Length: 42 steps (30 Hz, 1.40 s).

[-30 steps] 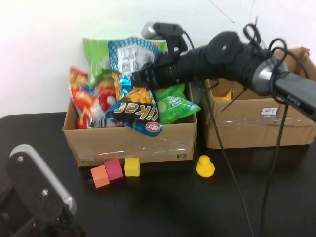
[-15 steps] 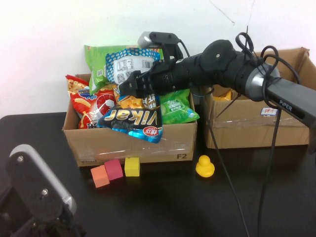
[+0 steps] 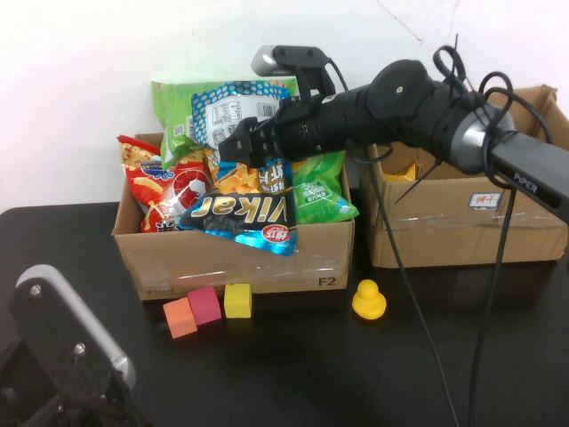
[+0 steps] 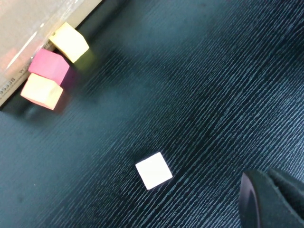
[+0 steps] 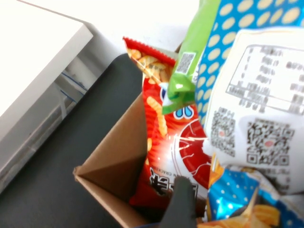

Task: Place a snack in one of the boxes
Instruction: Place the potato chip in the potato chip box

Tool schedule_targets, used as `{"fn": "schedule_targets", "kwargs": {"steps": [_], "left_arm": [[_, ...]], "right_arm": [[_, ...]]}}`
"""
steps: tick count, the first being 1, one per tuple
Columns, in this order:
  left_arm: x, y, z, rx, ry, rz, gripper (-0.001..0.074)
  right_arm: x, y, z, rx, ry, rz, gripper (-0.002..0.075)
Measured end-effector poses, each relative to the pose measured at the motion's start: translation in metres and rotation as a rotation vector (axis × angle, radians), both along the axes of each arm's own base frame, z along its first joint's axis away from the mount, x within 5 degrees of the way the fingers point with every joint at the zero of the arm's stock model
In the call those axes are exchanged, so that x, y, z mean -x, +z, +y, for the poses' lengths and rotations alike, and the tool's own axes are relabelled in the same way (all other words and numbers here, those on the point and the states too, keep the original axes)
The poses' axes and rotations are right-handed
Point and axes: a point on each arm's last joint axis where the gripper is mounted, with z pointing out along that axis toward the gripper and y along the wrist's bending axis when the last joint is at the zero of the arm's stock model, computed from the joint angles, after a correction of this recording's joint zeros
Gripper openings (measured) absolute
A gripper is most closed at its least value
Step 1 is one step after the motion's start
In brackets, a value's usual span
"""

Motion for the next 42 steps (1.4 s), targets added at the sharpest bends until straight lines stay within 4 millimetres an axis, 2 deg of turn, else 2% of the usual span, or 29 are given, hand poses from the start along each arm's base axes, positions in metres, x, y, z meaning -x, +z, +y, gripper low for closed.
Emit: {"fn": "schedule_targets", "kwargs": {"steps": [4, 17, 24, 33, 35, 37, 38, 42], "left_arm": [[0.0, 0.0, 0.0, 0.002, 0.0, -0.003, -0.0001], [-0.001, 0.001, -0.001, 0.011, 0.001, -0.01, -0.0001], [-0.001, 0.001, -0.001, 0.017, 0.001, -0.017, -0.0001], [-0.001, 0.001, -0.001, 0.017, 0.001, -0.017, -0.0001], [-0.001, 0.001, -0.001, 0.017, 0.001, -0.017, -0.0001], [-0.002, 0.002, -0.001, 0.02, 0.002, -0.021, -0.0001], [-0.002, 0.002, -0.002, 0.023, 0.002, -0.025, -0.0001], [-0.005, 0.006, -0.004, 0.06, 0.01, -0.072, -0.0001]], "right_arm": [[0.001, 0.006, -0.001, 0.001, 0.001, -0.013, 0.058], [0.003, 0.006, -0.001, 0.008, 0.019, -0.008, 0.0581], [0.008, 0.03, -0.004, -0.011, 0.022, -0.043, 0.0581], [0.01, 0.035, -0.004, -0.013, 0.03, -0.048, 0.0581], [0.013, 0.041, -0.005, -0.013, 0.042, -0.051, 0.0571], [0.018, 0.049, -0.006, -0.011, 0.068, -0.047, 0.0515], [0.022, 0.055, -0.007, -0.008, 0.086, -0.048, 0.0459], [0.042, 0.09, -0.017, 0.021, 0.167, -0.059, 0.0142]]}}
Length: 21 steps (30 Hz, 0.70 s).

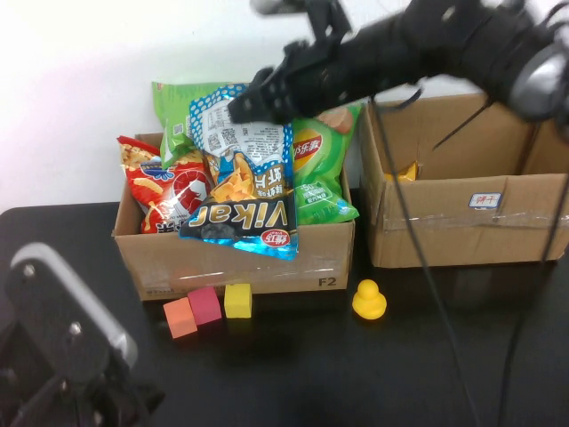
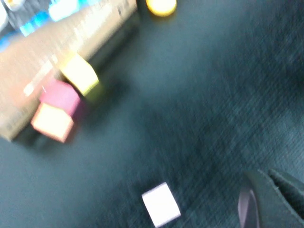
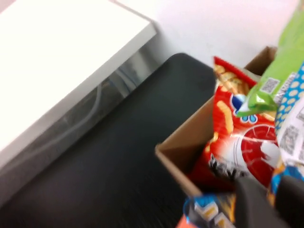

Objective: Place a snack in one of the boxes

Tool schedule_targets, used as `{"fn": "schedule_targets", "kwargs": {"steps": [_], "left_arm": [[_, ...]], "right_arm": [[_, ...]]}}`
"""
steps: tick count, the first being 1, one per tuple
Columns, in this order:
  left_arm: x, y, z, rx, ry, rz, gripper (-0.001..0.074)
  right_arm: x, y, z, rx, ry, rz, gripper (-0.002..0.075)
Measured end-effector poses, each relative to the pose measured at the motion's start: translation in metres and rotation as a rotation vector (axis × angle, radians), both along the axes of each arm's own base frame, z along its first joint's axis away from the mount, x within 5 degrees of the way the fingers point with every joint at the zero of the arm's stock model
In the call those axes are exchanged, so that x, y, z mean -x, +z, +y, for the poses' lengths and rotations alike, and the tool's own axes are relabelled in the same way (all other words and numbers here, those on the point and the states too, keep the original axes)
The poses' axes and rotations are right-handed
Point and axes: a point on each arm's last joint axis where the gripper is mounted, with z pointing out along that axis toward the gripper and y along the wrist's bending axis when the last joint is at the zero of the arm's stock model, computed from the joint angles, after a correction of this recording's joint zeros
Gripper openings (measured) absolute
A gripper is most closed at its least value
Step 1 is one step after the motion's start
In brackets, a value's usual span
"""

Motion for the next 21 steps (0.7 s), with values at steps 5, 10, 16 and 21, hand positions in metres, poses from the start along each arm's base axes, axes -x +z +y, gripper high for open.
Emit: {"fn": "schedule_targets", "kwargs": {"steps": [5, 10, 16, 21], "left_arm": [[-0.01, 0.01, -0.001, 0.06, 0.041, -0.14, -0.0001], [-0.018, 0.018, 0.002, 0.068, 0.092, -0.258, -0.0001], [-0.025, 0.019, 0.012, 0.04, 0.236, -0.29, -0.0001], [-0.022, 0.025, 0.023, 0.073, 0.321, -0.33, -0.0001]], "right_arm": [[0.027, 0.049, -0.028, 0.146, 0.017, -0.086, 0.0024], [0.053, 0.093, -0.072, 0.422, -0.157, -0.181, 0.0009], [0.085, 0.138, -0.13, 0.711, -0.437, -0.251, 0.0008], [0.116, 0.165, -0.16, 0.744, -0.588, -0.286, 0.0008]]}}
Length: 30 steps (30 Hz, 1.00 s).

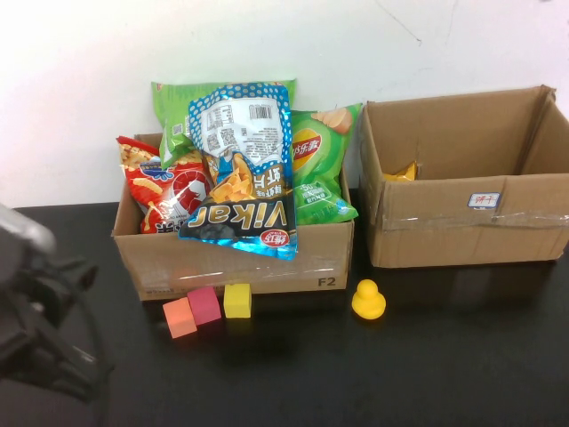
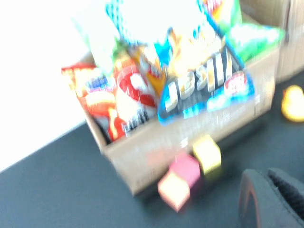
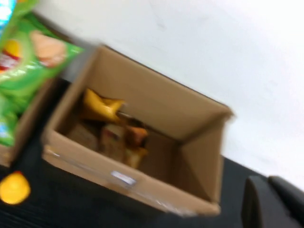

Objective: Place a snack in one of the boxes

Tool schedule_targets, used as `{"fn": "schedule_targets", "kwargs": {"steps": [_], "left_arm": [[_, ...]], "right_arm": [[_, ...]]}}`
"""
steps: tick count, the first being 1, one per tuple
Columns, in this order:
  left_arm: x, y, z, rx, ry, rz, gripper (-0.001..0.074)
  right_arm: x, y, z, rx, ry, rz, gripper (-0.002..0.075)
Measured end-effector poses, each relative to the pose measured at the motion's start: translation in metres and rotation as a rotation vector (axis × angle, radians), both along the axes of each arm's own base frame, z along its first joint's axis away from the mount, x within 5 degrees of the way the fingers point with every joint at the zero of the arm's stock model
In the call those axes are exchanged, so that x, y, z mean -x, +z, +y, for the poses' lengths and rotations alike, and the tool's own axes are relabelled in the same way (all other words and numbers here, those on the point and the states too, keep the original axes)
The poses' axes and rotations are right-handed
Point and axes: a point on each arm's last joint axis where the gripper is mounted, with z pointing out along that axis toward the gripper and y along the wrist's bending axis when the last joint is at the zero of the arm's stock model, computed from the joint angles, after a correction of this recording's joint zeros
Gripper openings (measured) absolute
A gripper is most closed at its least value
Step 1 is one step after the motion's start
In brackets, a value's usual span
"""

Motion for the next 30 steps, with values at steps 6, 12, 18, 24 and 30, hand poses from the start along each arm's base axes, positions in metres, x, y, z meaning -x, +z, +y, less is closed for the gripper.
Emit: {"fn": "schedule_targets", "kwargs": {"steps": [6, 12, 18, 24, 30], "left_arm": [[0.026, 0.015, 0.017, 0.121, -0.047, -0.191, -0.0001], [0.05, 0.002, 0.037, 0.177, -0.043, -0.274, -0.0001], [0.059, -0.025, 0.045, 0.22, -0.025, -0.243, -0.0001], [0.057, -0.049, 0.043, 0.243, 0.001, -0.165, -0.0001], [0.056, -0.059, 0.042, 0.247, 0.01, -0.131, -0.0001]], "right_arm": [[0.036, -0.01, -0.024, -0.018, -0.088, -0.024, 0.0007], [0.09, -0.052, -0.048, -0.103, -0.082, -0.07, 0.0007], [0.146, -0.116, -0.07, -0.195, -0.067, -0.048, 0.0006], [0.189, -0.168, -0.085, -0.318, -0.037, -0.114, 0.0006], [0.214, -0.2, -0.095, -0.386, 0.002, -0.192, 0.0006]]}}
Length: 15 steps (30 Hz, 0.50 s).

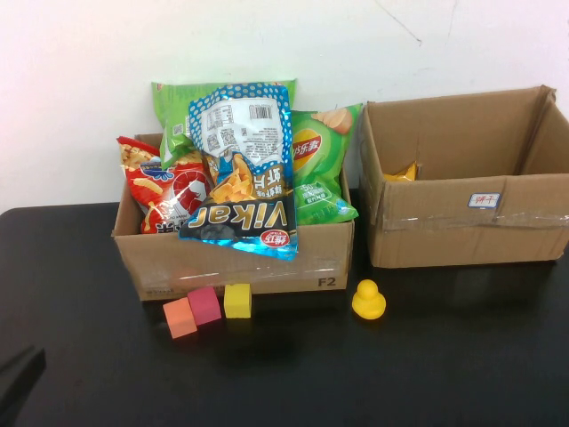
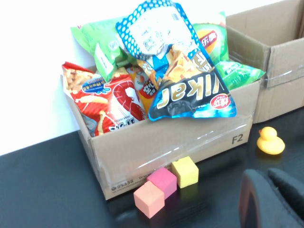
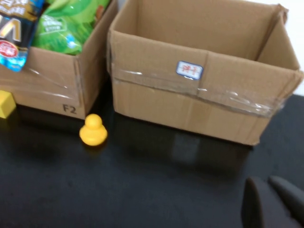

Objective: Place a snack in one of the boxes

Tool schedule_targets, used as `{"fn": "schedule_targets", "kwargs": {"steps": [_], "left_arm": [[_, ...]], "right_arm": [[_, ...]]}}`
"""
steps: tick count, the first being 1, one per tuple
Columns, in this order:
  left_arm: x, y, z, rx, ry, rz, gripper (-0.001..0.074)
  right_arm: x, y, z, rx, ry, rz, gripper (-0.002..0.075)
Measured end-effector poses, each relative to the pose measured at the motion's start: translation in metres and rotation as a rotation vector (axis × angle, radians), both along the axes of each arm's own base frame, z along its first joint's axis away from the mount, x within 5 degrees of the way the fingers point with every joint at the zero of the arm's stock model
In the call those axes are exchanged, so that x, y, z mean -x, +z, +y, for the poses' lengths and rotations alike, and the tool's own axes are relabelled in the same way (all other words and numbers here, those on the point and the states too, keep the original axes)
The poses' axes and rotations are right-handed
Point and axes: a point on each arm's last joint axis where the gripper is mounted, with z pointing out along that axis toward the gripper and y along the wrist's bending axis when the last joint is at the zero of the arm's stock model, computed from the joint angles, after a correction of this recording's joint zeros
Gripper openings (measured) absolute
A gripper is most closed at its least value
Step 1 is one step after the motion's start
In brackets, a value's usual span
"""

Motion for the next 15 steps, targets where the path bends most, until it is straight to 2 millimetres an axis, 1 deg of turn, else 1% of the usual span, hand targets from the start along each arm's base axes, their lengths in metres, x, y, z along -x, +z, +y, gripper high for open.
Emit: {"fn": "schedule_targets", "kwargs": {"steps": [2, 8, 15], "left_arm": [[0.0, -0.0014, -0.0003, 0.003, -0.001, 0.005, -0.0001], [0.0001, -0.0017, -0.0005, 0.007, -0.002, 0.009, -0.0001], [0.0001, -0.0017, -0.0005, 0.008, -0.002, 0.009, -0.0001]], "right_arm": [[0.0022, -0.0051, -0.0001, -0.01, 0.011, -0.018, 0.0006], [0.0026, -0.0117, 0.0006, -0.012, 0.021, -0.021, 0.0006], [0.0026, -0.0122, 0.0006, -0.011, 0.021, -0.02, 0.0006]]}}
